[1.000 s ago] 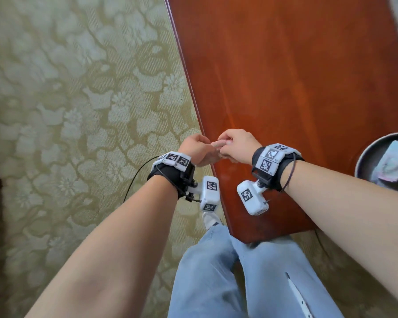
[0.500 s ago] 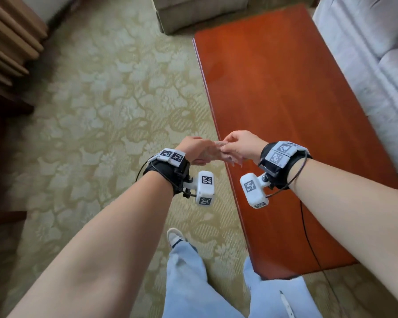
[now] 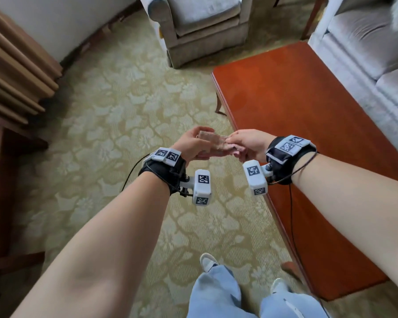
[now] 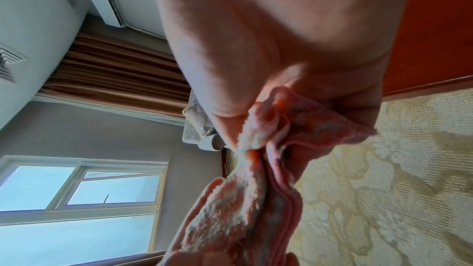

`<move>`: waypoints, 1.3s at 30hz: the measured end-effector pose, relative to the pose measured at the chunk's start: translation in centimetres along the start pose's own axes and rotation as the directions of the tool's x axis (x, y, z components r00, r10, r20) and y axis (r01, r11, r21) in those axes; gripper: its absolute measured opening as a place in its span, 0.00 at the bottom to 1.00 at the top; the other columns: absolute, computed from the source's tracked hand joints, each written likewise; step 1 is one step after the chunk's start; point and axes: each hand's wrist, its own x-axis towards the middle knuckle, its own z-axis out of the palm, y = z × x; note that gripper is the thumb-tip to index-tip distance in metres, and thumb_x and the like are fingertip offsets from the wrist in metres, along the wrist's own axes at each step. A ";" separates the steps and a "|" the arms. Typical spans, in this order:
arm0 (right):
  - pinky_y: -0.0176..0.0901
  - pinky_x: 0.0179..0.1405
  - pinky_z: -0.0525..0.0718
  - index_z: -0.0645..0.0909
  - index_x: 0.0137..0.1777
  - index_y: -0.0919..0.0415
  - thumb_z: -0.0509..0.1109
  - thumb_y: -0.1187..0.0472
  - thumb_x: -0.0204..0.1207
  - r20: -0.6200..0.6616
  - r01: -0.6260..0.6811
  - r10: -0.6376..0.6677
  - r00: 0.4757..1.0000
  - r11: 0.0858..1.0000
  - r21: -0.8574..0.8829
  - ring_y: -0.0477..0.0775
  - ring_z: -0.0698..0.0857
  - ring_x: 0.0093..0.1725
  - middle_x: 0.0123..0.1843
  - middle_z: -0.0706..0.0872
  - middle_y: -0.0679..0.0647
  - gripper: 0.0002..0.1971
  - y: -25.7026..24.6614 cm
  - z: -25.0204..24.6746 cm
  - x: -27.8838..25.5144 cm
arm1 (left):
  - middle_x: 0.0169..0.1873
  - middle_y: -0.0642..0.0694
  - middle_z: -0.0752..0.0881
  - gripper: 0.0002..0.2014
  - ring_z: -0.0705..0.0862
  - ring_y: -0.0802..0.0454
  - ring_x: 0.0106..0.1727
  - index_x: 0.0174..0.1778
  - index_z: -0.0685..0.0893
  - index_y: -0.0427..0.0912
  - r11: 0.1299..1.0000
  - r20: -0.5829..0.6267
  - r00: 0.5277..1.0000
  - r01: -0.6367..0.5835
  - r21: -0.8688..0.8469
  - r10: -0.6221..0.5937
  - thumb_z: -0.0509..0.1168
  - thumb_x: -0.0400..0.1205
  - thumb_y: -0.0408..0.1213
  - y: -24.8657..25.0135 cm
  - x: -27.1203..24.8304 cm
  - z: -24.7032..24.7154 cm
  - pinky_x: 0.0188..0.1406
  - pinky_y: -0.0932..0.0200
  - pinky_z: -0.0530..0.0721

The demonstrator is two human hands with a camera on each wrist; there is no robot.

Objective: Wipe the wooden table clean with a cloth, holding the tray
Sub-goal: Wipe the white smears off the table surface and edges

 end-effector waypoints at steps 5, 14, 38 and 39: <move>0.34 0.18 0.67 0.76 0.41 0.59 0.63 0.59 0.84 0.047 -0.015 0.012 0.999 0.998 0.066 0.47 0.71 0.22 0.22 0.75 0.50 0.10 -1.3 0.8 1.8 | 0.53 0.41 0.86 0.14 0.88 0.45 0.44 0.55 0.83 0.47 0.999 -0.077 0.996 -0.047 0.026 0.049 0.69 0.78 0.25 0.6 3.0 -1.5 0.41 0.49 0.89; 0.51 0.45 0.73 0.78 0.67 0.57 0.84 0.63 0.65 0.010 0.066 -0.068 0.998 0.993 0.093 0.65 0.80 0.48 0.51 0.89 0.66 0.30 -2.4 -5.2 5.3 | 0.47 0.37 0.92 0.15 0.92 0.38 0.50 0.49 0.87 0.41 0.999 -0.083 0.997 0.006 0.032 -0.004 0.73 0.75 0.49 3.7 12.2 0.4 0.54 0.38 0.90; 0.51 0.33 0.84 0.84 0.48 0.73 0.77 0.60 0.71 -0.475 -0.071 0.109 0.873 0.993 0.097 0.60 0.86 0.31 0.37 0.88 0.64 0.14 -7.0 -19.0 29.7 | 0.41 0.43 0.89 0.06 0.88 0.46 0.39 0.50 0.85 0.43 0.944 0.024 0.967 0.243 0.222 -0.255 0.65 0.82 0.29 6.5 43.6 2.2 0.47 0.43 0.90; 0.55 0.37 0.86 0.84 0.48 0.74 0.78 0.62 0.69 -0.485 -0.080 0.121 0.866 0.991 0.104 0.61 0.88 0.34 0.39 0.90 0.65 0.14 -6.6 -19.1 30.4 | 0.44 0.41 0.89 0.07 0.88 0.44 0.43 0.51 0.85 0.43 0.940 0.032 0.970 0.227 0.253 -0.243 0.66 0.81 0.29 6.1 44.5 2.2 0.52 0.38 0.89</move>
